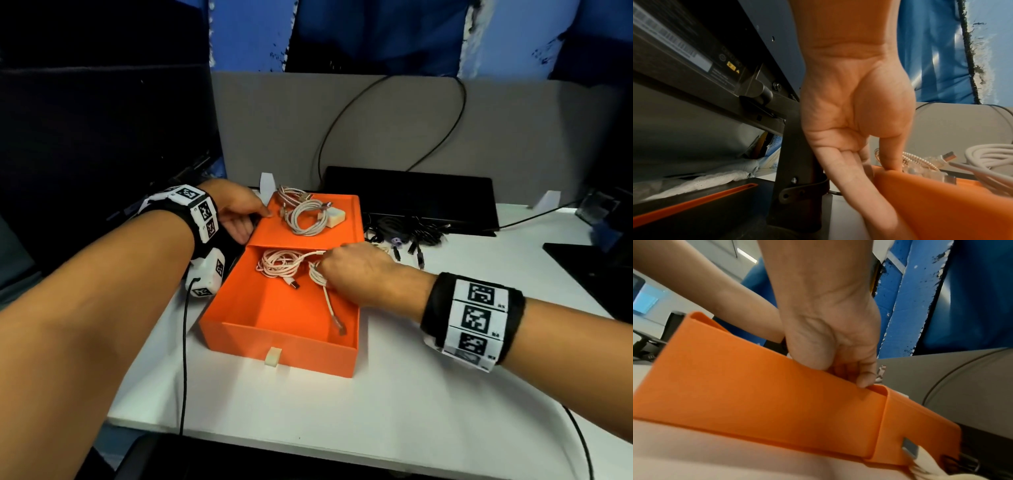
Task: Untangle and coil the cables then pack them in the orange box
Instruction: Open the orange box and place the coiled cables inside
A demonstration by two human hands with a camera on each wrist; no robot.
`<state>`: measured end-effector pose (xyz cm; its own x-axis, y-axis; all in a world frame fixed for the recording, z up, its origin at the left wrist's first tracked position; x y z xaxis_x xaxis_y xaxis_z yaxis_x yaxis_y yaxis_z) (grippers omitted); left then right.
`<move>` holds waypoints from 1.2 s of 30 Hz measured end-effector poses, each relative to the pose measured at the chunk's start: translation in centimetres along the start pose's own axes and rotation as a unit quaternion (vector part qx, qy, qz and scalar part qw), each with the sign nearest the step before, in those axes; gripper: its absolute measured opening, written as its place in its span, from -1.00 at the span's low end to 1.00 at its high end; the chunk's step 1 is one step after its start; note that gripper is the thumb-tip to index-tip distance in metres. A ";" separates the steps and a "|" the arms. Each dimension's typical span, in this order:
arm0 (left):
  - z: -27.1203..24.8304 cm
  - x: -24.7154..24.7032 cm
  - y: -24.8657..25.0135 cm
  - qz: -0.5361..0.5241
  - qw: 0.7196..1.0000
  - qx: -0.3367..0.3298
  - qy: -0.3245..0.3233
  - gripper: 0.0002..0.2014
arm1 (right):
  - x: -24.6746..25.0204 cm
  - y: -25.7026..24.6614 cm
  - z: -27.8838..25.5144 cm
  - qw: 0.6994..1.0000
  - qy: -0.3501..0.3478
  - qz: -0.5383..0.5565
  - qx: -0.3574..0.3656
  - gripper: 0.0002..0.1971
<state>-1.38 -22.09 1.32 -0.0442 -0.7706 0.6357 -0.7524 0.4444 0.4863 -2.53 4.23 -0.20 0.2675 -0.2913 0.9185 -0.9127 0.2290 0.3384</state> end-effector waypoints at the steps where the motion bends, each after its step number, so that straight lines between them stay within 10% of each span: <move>1: 0.0 0.1 0.0 0.000 1.000 0.000 0.000 -0.44 | 0.0 0.2 0.2 1.000 0.003 -0.006 -0.009 -0.86; 10: 0.0 0.0 0.0 0.007 1.000 0.002 0.001 -0.44 | 0.9 -0.6 0.2 0.999 -0.027 0.002 -0.026 -0.86; 17: 0.2 0.0 -0.1 0.000 1.000 -0.004 -0.006 -0.45 | 6.3 3.9 0.6 0.981 0.170 0.038 -0.088 -0.67; 23: 0.2 0.1 0.0 0.003 1.000 0.000 0.000 -0.45 | 4.4 5.8 4.5 0.999 0.023 -0.014 -0.032 -0.48; 36: 0.4 -0.3 -0.2 -0.003 1.000 -0.013 -0.016 -0.45 | 4.8 6.7 3.9 0.996 0.057 0.056 -0.033 -0.57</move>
<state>-1.53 -22.11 0.79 -0.0612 -0.7873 0.6136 -0.7356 0.4511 0.5054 -8.59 0.75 5.73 0.2016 -0.1540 0.9673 -0.9175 0.3160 0.2415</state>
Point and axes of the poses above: each hand's wrist, its own z-axis towards the middle knuckle, its own x-axis out of the back of the hand, y = z × x, the point moved 3 cm from there along z, towards the middle knuckle, and after that the axes turned 8 degrees about -y, right-handed, at the moved point
